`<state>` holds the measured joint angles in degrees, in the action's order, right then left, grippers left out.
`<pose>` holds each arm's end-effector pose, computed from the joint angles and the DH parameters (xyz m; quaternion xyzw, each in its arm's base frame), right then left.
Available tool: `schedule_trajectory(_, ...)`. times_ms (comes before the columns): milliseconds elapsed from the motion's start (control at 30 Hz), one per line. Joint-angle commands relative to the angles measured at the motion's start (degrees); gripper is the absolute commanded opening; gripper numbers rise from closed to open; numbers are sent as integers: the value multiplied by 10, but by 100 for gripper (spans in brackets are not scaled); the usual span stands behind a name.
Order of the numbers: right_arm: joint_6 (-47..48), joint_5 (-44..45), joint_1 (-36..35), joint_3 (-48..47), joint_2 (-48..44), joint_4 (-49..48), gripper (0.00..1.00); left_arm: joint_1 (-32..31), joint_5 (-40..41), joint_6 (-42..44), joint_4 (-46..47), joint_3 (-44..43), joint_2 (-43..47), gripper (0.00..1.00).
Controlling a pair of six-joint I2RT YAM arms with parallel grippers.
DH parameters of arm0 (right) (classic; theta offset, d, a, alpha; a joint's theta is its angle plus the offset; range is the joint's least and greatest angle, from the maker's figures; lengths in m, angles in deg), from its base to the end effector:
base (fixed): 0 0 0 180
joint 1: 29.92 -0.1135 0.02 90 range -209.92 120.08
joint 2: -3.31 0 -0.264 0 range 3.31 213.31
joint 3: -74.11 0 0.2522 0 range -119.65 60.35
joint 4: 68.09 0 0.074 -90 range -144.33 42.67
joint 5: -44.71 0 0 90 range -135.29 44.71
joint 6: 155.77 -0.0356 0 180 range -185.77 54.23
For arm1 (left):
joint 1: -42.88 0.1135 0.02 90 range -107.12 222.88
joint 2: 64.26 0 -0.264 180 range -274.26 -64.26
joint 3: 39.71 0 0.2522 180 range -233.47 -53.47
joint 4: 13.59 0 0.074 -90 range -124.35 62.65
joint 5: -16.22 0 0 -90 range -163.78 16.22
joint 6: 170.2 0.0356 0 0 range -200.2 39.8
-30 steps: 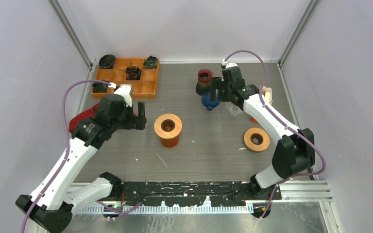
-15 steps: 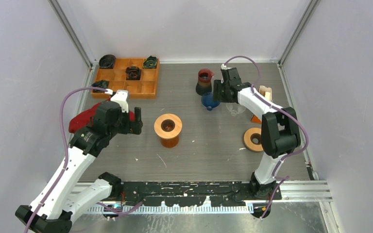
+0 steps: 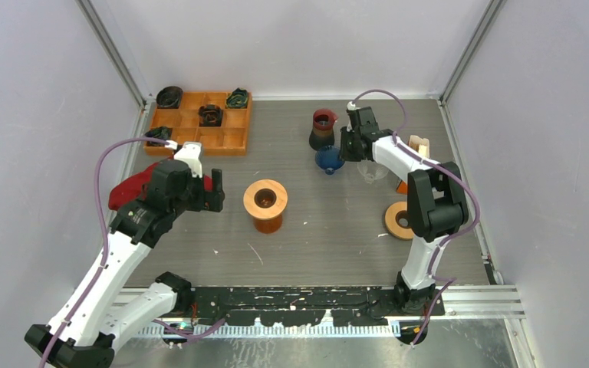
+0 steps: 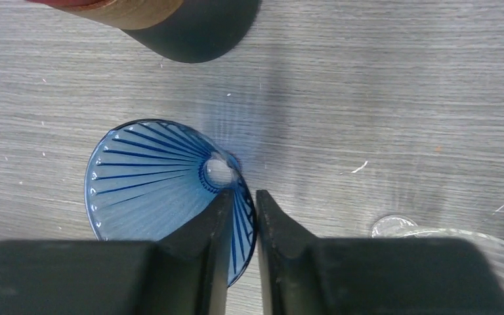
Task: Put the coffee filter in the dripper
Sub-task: Pick up the coffee dripper from the center of the board, then press the coffee dripper onto the connecting ring.
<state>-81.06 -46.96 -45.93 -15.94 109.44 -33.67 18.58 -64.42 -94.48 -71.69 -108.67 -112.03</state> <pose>0.3894 0.1128 0.2127 -0.0108 0.9410 0.1044 0.3217 0.1527 -0.0626 0.3346 0.0415 0.8914 -0.0782 0.4445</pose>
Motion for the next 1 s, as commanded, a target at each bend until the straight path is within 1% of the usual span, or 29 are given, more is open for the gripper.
schedule_trajectory(0,-11,-18,1,-12,-30,-24,19,6,-8,10,37,1,8,99)
schedule_trajectory(67,-16,-28,1,-7,-42,-22,11,6,-13,9,39,2,8,99)
schedule_trajectory(167,-23,-45,2,0,-61,-18,3,6,-21,7,40,3,9,99)
schedule_trajectory(200,-26,-51,2,2,-68,-15,1,6,-24,6,39,2,10,99)
schedule_trajectory(400,-39,-87,-2,13,-112,7,1,6,-31,4,39,3,13,99)
schedule_trajectory(633,-49,-90,-20,-1,-162,53,1,7,-43,0,43,6,24,99)
schedule_trajectory(967,-66,-89,-91,-44,-212,101,1,7,-38,-4,44,7,31,99)
